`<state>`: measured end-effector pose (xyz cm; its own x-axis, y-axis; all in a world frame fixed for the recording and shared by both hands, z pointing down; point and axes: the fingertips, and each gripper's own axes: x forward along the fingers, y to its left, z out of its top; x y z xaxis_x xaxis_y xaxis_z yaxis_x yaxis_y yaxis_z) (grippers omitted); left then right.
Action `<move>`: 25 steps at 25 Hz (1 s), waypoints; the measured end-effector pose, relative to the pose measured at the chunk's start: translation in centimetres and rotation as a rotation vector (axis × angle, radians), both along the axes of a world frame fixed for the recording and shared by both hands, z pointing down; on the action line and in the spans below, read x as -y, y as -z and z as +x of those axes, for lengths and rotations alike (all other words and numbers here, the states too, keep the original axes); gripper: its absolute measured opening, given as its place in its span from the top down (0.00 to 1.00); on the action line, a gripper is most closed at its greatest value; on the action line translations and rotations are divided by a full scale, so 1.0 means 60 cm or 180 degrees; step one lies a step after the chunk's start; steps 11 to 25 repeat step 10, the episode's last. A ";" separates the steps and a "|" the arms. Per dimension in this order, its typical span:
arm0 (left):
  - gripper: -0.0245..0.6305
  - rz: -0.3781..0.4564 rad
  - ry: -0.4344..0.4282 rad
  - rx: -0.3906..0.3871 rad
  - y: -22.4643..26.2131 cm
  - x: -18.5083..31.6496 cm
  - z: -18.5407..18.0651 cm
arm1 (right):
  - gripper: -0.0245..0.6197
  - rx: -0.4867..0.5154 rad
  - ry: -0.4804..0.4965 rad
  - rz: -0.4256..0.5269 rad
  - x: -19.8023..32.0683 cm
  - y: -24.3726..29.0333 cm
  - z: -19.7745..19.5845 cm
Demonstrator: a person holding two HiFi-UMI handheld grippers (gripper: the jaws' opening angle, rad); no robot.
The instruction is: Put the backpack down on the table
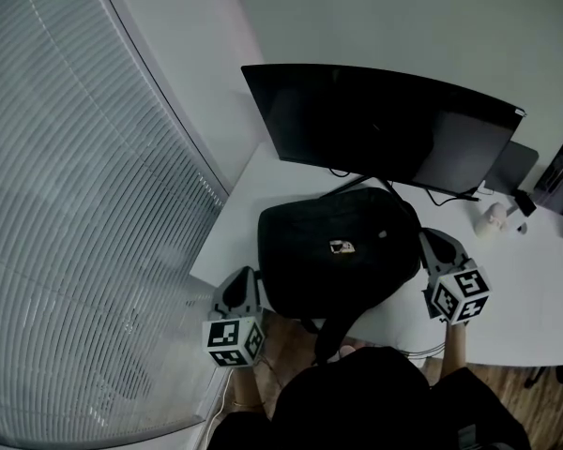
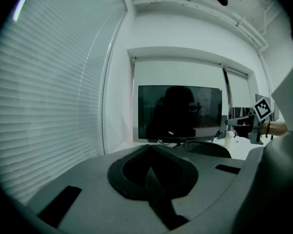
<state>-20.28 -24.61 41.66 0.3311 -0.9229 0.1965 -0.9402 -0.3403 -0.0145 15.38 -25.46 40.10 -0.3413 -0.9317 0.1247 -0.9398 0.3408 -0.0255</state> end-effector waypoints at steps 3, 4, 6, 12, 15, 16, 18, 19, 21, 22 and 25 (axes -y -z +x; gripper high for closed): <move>0.94 -0.0002 0.0026 0.0008 0.003 -0.003 -0.005 | 0.94 -0.0016 0.0014 -0.0002 0.000 0.001 0.001; 0.94 -0.0001 0.0038 0.0010 0.005 -0.005 -0.006 | 0.94 -0.0009 0.0016 0.0004 0.000 0.004 0.002; 0.94 0.0002 0.0053 0.0014 0.010 -0.010 -0.006 | 0.94 0.0000 0.0019 0.0013 -0.003 0.007 0.004; 0.94 -0.0010 0.0057 0.0019 0.008 -0.018 -0.003 | 0.94 0.0007 0.0034 0.0029 -0.010 0.008 0.005; 0.94 -0.0010 0.0057 0.0019 0.008 -0.018 -0.003 | 0.94 0.0007 0.0034 0.0029 -0.010 0.008 0.005; 0.94 -0.0010 0.0057 0.0019 0.008 -0.018 -0.003 | 0.94 0.0007 0.0034 0.0029 -0.010 0.008 0.005; 0.94 -0.0010 0.0057 0.0019 0.008 -0.018 -0.003 | 0.94 0.0007 0.0034 0.0029 -0.010 0.008 0.005; 0.94 -0.0010 0.0057 0.0019 0.008 -0.018 -0.003 | 0.94 0.0007 0.0034 0.0029 -0.010 0.008 0.005; 0.94 -0.0010 0.0057 0.0019 0.008 -0.018 -0.003 | 0.94 0.0007 0.0034 0.0029 -0.010 0.008 0.005; 0.94 -0.0010 0.0057 0.0019 0.008 -0.018 -0.003 | 0.94 0.0007 0.0034 0.0029 -0.010 0.008 0.005; 0.94 -0.0010 0.0057 0.0019 0.008 -0.018 -0.003 | 0.94 0.0007 0.0034 0.0029 -0.010 0.008 0.005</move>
